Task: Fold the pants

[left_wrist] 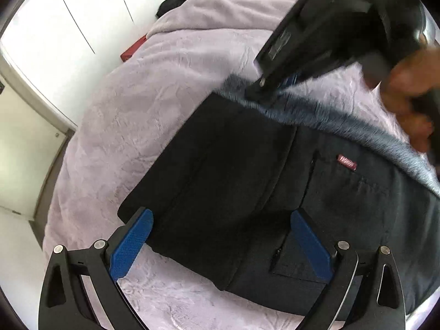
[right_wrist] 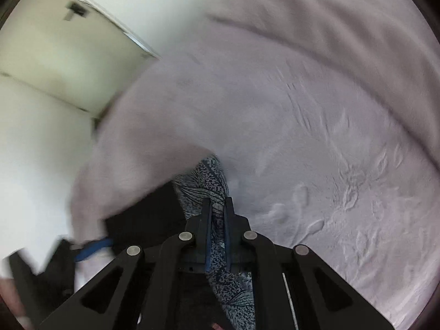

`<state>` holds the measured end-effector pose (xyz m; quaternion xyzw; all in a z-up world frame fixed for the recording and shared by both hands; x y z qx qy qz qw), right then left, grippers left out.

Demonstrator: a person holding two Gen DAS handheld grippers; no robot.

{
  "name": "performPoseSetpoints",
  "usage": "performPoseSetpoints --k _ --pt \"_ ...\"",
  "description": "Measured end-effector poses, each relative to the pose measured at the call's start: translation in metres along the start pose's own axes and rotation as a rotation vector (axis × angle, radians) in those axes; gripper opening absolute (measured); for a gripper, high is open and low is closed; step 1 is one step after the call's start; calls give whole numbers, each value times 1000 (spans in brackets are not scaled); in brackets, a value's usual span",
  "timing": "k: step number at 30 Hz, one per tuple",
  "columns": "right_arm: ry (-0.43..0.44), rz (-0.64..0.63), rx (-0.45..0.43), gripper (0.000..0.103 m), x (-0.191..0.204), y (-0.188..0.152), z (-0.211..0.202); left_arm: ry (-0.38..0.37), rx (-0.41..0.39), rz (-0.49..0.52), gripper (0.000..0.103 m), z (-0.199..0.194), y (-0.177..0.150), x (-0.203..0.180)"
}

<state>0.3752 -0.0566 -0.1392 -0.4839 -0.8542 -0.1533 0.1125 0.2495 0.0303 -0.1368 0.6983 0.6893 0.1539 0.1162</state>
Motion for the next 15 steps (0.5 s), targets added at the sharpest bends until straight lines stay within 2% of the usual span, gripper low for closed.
performPoseSetpoints --k 2,5,8,12,14,15 --pt "-14 55 -46 16 -2 -1 -2 -15 -17 -17 101 -8 8 3" --pt "13 120 -99 20 0 -3 -29 1 -38 -39 101 -12 26 11" --pt "7 135 -140 20 5 -20 -64 27 25 -78 101 9 31 22" --pt "16 169 -74 20 10 -59 -59 -28 64 -151 103 27 29 34" --pt "-14 210 -18 20 3 -80 -30 -8 66 -116 103 30 27 32" --pt "-21 230 -19 20 0 -81 -17 5 61 -100 103 31 27 29"
Point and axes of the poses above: each gripper's, at about its wrist camera, not at the fingertips, and z roughly the way its jaws point, x to its left, y to its top, the point moved 6 cm from there along z, roughly the way its jaws point, and after that the axes turned 3 degrees about -z, right-handed, at the moved point
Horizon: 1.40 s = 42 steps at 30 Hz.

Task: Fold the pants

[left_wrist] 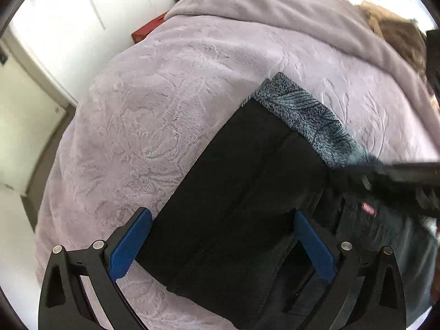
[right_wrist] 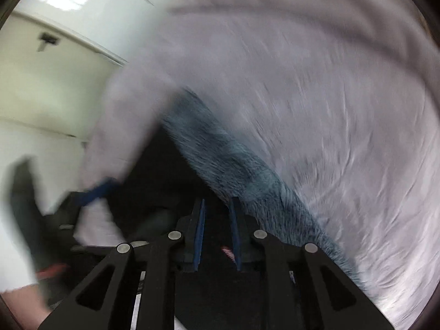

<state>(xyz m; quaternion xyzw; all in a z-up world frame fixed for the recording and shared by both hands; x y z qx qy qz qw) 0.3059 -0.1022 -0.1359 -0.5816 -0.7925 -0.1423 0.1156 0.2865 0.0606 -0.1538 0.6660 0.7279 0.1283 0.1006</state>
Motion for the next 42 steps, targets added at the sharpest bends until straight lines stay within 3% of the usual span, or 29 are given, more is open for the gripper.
performPoseSetpoints --k 3,7,9,11,16,22,28,34,42 --pt "-19 79 -96 20 -10 16 6 15 -6 9 103 -5 2 -1" --pt "-4 144 -168 22 -9 22 -19 35 2 8 103 -19 -3 3" --pt "9 129 -174 39 -5 10 -38 30 14 16 103 -27 -10 3" --pt "5 134 -172 48 -4 -14 -57 28 22 21 103 -36 -18 2" --pt "-9 198 -157 52 -25 -70 -86 16 38 47 103 -54 -38 -17" --pt "-29 329 -147 53 -64 -157 -115 -4 56 124 103 -76 -65 -48" --pt "-36 456 -155 53 -73 -223 -128 -23 71 226 103 -101 -94 -92" --pt "-23 577 -196 53 -87 -278 -145 -45 89 331 103 -125 -127 -144" --pt "0 711 -261 53 -117 -338 -171 -52 126 430 103 -132 -147 -200"
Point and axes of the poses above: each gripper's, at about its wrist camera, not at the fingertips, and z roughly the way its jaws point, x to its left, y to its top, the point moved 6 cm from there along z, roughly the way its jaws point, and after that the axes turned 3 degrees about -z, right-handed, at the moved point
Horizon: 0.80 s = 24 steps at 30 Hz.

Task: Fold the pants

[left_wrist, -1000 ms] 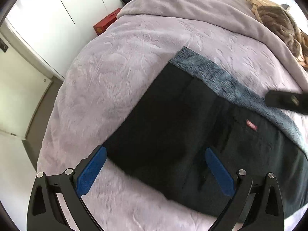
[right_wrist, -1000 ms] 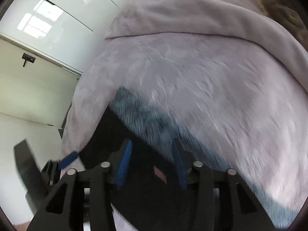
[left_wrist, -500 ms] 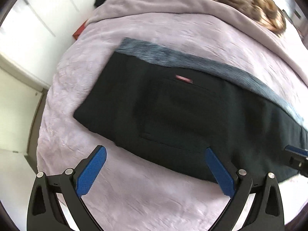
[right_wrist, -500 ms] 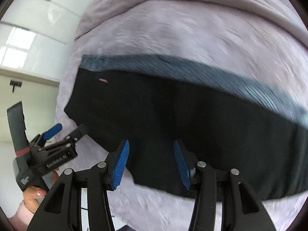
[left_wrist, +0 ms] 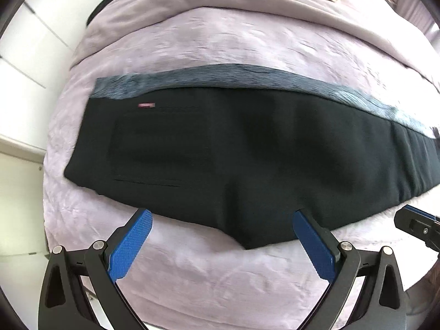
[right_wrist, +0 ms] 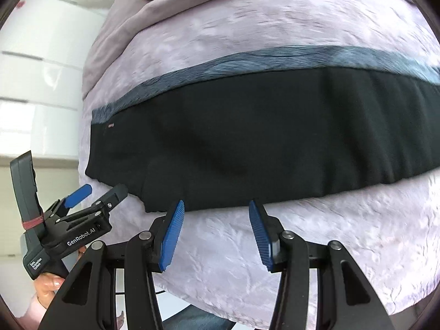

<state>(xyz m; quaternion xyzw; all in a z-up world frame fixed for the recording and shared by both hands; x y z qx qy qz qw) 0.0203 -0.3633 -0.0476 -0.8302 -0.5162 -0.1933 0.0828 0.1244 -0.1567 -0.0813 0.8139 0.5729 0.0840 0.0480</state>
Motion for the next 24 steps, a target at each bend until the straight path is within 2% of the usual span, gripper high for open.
performPoseSetpoints --k 17,24 --pt "14 297 -125 54 -149 -16 -58 -22 42 223 103 5 13 -157" --pt "13 437 -190 55 -217 -24 -79 -32 30 293 103 13 15 -221"
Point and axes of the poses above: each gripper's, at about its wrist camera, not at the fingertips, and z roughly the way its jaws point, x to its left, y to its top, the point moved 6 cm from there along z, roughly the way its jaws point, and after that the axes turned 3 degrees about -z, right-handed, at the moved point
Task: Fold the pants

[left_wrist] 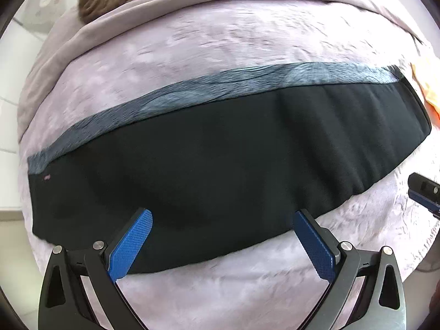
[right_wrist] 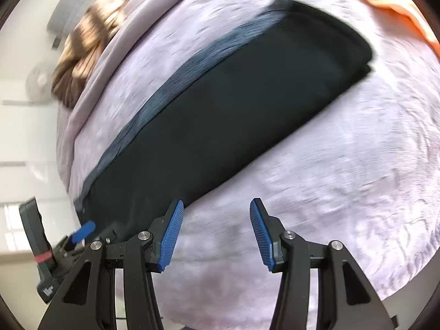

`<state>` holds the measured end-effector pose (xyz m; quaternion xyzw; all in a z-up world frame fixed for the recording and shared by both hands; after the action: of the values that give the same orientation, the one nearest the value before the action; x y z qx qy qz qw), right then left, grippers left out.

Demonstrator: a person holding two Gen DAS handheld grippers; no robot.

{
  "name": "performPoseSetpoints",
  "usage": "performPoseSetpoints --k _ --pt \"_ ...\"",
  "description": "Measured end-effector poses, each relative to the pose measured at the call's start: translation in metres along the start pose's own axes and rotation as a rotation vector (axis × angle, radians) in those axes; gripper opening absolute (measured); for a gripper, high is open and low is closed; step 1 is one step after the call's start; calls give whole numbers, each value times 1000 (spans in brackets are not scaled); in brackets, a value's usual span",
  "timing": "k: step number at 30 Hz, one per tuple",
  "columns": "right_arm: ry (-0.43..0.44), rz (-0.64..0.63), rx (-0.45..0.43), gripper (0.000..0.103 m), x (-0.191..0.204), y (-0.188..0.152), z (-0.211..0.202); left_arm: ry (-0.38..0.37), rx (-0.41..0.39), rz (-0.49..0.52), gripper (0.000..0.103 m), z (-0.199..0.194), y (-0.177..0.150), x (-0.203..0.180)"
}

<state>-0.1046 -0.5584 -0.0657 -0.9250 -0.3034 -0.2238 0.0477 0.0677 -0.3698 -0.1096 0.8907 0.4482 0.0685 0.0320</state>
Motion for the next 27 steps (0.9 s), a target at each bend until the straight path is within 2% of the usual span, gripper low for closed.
performPoseSetpoints --k 6,10,12,13,14,15,17,21,23,25,26,27 --pt "57 171 -68 55 -56 28 -5 19 -29 -2 103 12 20 -35" --pt "118 241 -158 54 -76 53 -15 27 -26 -20 103 19 30 -46" --pt "116 266 -180 53 -83 62 -15 32 -39 -15 103 17 33 -51" --pt "120 283 -180 45 -87 65 -13 35 -47 -12 103 15 35 -54" --pt "144 298 -184 19 -89 69 -13 38 -57 -10 103 14 38 -56" --pt "153 300 -190 14 -89 70 -14 38 -62 -11 103 10 39 -62" --pt "184 285 -215 11 -86 71 -20 36 -59 -12 103 13 40 -65" --pt "142 301 -203 11 -100 64 -13 47 -20 -7 103 35 32 -72" --pt "169 345 -196 13 -112 58 -9 38 -25 -20 103 36 33 -73" --pt "214 373 -197 21 -117 54 -9 31 -24 -17 103 36 34 -76" --pt "221 375 -194 31 -119 53 -10 30 -24 -16 103 36 34 -77" --pt "230 374 -197 35 -117 54 -9 29 -23 -13 103 33 32 -79"
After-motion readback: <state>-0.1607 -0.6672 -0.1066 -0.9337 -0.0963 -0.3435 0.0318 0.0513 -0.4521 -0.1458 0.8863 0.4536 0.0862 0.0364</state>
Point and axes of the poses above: each gripper's, at about its wrist camera, not at the fingertips, and z roughly the way its jaws point, x to its left, y to its top, the point moved 6 cm from there along z, roughly the way its jaws point, and after that the axes turned 3 degrees about -z, right-handed, at the moved point
